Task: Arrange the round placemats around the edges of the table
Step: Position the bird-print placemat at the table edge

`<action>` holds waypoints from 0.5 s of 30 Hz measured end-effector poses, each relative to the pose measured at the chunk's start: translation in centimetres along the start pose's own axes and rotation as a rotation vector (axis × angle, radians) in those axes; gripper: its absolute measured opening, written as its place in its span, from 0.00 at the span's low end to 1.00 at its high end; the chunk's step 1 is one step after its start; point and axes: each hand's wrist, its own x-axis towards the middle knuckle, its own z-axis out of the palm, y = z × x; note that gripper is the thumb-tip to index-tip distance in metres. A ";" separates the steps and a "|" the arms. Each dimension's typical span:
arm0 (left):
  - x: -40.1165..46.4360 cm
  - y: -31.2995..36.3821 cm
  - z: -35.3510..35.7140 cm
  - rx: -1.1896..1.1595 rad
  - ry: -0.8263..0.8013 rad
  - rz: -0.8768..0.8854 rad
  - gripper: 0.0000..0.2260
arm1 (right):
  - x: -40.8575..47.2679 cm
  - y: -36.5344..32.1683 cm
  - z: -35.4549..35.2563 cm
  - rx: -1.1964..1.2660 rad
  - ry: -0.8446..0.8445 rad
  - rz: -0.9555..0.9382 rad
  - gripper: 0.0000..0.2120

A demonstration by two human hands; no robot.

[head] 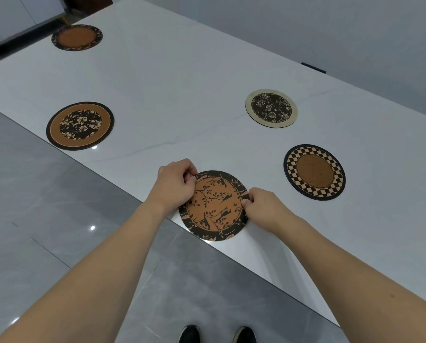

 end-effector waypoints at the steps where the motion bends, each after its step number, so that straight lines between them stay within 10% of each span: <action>1: 0.0 0.0 0.0 0.002 0.002 0.002 0.05 | 0.0 0.0 0.0 -0.002 0.004 0.000 0.12; 15: -0.1 0.0 0.1 0.003 -0.003 -0.006 0.05 | -0.3 -0.2 0.0 -0.017 0.002 -0.012 0.07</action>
